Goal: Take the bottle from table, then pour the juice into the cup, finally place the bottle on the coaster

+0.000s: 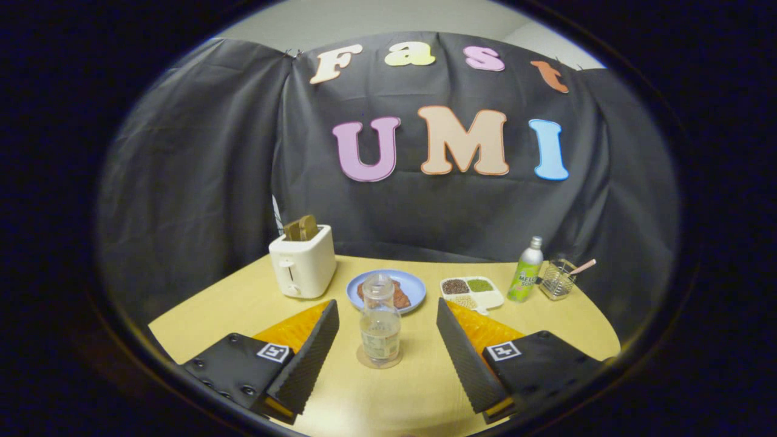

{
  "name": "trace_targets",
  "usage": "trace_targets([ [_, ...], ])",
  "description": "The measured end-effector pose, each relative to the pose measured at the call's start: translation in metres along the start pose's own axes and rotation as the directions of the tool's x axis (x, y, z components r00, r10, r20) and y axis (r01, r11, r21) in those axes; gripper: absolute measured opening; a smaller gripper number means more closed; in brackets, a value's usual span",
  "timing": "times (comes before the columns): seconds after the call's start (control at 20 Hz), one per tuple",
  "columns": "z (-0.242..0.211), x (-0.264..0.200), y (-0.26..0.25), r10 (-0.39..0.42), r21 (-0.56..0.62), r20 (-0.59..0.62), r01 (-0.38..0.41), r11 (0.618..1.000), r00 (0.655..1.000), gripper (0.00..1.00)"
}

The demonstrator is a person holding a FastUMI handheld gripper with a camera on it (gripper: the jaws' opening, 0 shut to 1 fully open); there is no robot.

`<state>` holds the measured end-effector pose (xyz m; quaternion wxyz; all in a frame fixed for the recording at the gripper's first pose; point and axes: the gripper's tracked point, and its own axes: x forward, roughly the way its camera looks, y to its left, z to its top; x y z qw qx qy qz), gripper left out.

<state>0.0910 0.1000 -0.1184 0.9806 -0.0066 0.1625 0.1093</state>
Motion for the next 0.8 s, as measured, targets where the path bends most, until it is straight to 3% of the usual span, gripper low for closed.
trace_targets([
  [0.4, 0.050, -0.071, -0.009, -0.053, -0.066, 0.123, 0.061, 0.996, 0.991, 1.00],
  [0.8, 0.047, -0.126, 0.001, -0.085, -0.055, 0.184, 0.097, 0.994, 0.979, 1.00],
])
